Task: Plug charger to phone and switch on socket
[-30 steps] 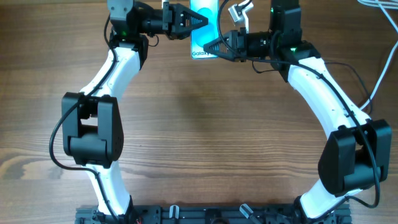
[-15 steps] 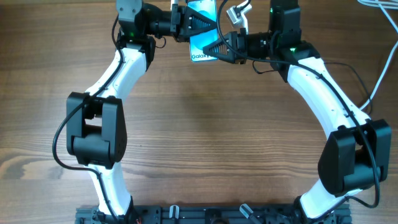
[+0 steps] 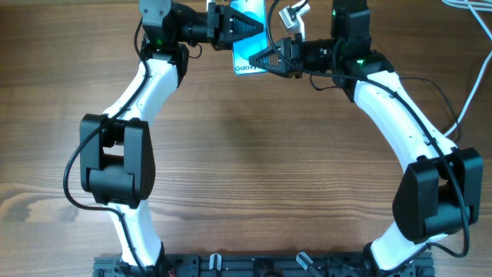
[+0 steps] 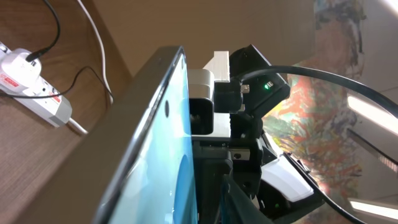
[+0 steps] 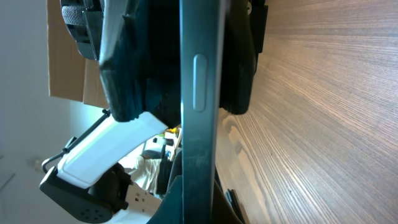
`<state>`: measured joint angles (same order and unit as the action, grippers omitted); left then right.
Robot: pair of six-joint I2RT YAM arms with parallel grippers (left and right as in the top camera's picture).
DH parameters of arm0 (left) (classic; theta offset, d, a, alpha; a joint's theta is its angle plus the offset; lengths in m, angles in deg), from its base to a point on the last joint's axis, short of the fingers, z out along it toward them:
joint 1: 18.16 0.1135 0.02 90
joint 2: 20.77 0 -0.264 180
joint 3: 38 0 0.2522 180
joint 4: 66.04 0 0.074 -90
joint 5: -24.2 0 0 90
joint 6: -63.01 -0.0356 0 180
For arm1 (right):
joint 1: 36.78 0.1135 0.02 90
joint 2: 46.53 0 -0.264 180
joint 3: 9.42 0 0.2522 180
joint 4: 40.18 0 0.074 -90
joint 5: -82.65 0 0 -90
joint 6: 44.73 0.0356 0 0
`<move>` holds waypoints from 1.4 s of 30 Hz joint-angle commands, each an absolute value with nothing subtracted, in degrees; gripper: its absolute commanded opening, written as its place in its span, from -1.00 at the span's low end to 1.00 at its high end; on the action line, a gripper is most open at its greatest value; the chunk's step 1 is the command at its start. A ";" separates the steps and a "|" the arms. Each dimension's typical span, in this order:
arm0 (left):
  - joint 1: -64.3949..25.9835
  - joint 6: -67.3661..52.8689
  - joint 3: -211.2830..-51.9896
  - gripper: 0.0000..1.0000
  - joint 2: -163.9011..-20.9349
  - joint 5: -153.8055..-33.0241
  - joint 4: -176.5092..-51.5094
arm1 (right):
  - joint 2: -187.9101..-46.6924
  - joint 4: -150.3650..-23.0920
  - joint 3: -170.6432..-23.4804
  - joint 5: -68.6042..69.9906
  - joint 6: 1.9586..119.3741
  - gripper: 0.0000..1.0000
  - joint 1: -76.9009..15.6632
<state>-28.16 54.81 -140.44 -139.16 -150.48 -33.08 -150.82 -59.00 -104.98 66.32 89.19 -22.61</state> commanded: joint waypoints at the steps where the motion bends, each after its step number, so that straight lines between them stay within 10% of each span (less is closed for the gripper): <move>1: -27.72 54.97 -141.08 -0.46 -137.96 -149.96 -32.56 | -150.78 -59.09 -105.29 62.25 91.94 -0.91 -22.83; 13: -27.72 54.97 -141.08 -0.45 -137.96 -150.64 -32.56 | -150.80 -58.41 -105.29 58.84 93.43 -0.91 -22.83; 24: -27.72 54.97 -141.08 -0.05 -137.96 -150.57 -31.69 | -150.80 -57.60 -105.29 58.21 93.45 -0.91 -22.83; 33: -27.72 58.99 -141.08 -0.92 -137.96 -150.57 -27.69 | -150.80 -57.78 -105.29 59.13 93.23 -0.91 -22.83; 38: -27.61 58.95 -141.06 -0.92 -137.96 -150.66 -27.71 | -150.80 -58.94 -105.29 61.25 86.68 -0.03 -22.83; 42: -27.39 55.75 -140.95 -0.92 -137.98 -152.36 -30.11 | -150.80 -67.16 -105.25 56.90 75.03 0.18 -22.85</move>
